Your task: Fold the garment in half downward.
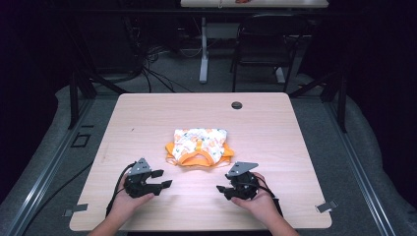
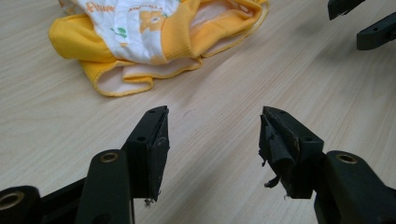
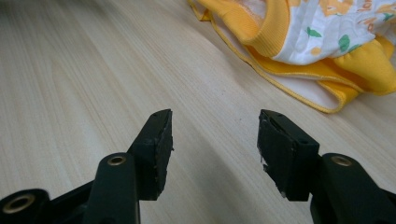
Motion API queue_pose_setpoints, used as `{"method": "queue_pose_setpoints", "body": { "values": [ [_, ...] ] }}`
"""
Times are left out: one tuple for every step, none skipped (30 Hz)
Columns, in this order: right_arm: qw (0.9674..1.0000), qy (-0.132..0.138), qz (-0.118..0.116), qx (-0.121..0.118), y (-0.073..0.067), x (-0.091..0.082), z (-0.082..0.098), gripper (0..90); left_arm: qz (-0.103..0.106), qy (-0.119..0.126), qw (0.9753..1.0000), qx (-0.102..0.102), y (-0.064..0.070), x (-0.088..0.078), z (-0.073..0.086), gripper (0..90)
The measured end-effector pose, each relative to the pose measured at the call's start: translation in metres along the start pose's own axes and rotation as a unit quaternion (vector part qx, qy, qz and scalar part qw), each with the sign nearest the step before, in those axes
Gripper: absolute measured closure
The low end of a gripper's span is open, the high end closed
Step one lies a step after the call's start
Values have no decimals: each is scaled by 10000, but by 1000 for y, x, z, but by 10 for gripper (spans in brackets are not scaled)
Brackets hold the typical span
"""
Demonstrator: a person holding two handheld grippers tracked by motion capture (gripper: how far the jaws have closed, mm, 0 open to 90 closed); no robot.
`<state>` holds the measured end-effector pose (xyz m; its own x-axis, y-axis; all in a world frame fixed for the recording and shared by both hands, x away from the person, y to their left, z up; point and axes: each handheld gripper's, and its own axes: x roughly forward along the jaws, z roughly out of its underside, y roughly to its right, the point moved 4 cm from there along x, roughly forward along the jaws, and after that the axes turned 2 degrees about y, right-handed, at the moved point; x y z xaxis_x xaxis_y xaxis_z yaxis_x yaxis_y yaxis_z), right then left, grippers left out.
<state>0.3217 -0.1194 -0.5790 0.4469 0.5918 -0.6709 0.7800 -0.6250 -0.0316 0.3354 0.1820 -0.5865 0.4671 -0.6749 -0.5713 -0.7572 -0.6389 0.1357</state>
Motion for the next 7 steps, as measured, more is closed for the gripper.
{"method": "queue_pose_setpoints", "body": {
  "values": [
    [10000,-25,24,-50,0,-1,1,449,-25,-11,10000,23,-1,1,2,431],
    [10000,-8,51,-76,0,0,3,449,-69,-20,10000,40,-1,1,3,431],
    [10000,-19,63,-51,1,0,4,451,-107,-29,9999,57,-2,2,4,431],
    [9999,-16,88,-70,1,0,5,452,-133,-39,9999,65,-3,3,5,431],
    [9999,23,124,-68,2,1,6,452,-136,-33,9999,63,-4,3,5,431],
    [9998,-11,157,-95,3,2,7,453,-127,-21,9999,44,-4,4,6,431],
    [9998,22,176,-86,3,3,8,453,-128,-24,9999,28,-3,5,6,431]
  ]
}}
